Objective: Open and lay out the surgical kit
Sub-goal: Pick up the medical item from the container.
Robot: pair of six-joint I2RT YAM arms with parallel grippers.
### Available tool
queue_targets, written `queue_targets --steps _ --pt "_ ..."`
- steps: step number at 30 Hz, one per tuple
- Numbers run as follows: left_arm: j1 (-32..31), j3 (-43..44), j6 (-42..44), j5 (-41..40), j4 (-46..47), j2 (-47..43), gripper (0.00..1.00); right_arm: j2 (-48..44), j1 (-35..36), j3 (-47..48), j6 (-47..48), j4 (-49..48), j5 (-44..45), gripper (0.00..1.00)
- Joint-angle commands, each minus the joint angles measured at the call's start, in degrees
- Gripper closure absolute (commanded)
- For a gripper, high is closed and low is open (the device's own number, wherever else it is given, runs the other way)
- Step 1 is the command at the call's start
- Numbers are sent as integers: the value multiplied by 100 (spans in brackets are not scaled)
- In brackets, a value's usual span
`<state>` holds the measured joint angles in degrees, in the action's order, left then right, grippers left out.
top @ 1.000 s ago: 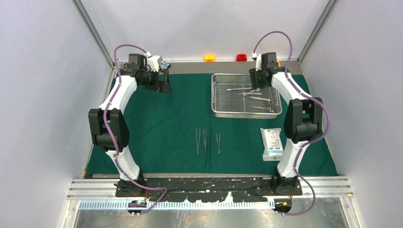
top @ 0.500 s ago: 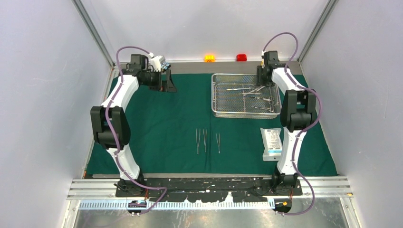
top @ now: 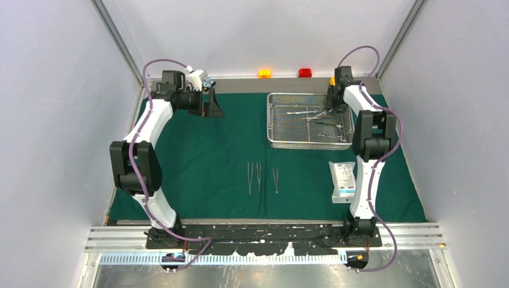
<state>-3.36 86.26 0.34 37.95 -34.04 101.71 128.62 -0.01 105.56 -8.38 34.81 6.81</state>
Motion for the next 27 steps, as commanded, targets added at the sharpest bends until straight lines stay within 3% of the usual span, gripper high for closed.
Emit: queue_targets --steps 1,16,27 --pt "-8 -155 -184 294 527 -451 0 21 -120 280 -211 -53 176 52" --pt "-9 -280 -298 466 740 -495 0 555 -328 734 -581 22 -419 54" --pt "-12 -268 -313 473 653 -472 0 692 -375 937 -708 112 -868 69"
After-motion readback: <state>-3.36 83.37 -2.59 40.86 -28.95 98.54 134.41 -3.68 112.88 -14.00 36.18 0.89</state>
